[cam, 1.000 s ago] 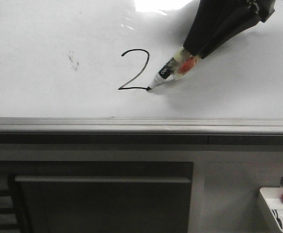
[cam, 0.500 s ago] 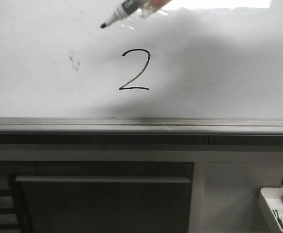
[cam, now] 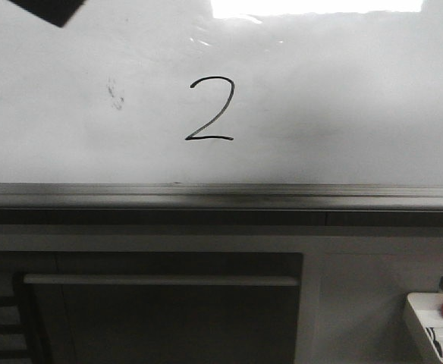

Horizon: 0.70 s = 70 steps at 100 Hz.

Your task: Write number 2 on whiteboard

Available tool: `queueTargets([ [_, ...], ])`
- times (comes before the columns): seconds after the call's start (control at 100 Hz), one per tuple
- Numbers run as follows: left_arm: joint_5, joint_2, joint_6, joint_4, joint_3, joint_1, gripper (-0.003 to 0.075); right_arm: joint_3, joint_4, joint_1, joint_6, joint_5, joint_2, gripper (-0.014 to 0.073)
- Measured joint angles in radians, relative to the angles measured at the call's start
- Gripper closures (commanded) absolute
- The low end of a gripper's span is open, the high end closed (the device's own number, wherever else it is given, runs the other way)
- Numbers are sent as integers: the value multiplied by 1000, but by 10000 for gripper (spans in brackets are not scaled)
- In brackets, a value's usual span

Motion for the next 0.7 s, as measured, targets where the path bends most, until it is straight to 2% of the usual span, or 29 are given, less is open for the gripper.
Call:
queueTargets([
  [0.34, -70, 201, 57, -30, -145, -28, 300, 0, -18, 0, -109, 0, 0, 557],
  [0.6, -68, 248, 129, -95, -211, -29, 300, 0, -37, 0, -188, 0, 10, 557],
  [0.7, -64, 248, 136, -99, -212, -29, 346, 0, -39, 0, -192, 0, 10, 557],
])
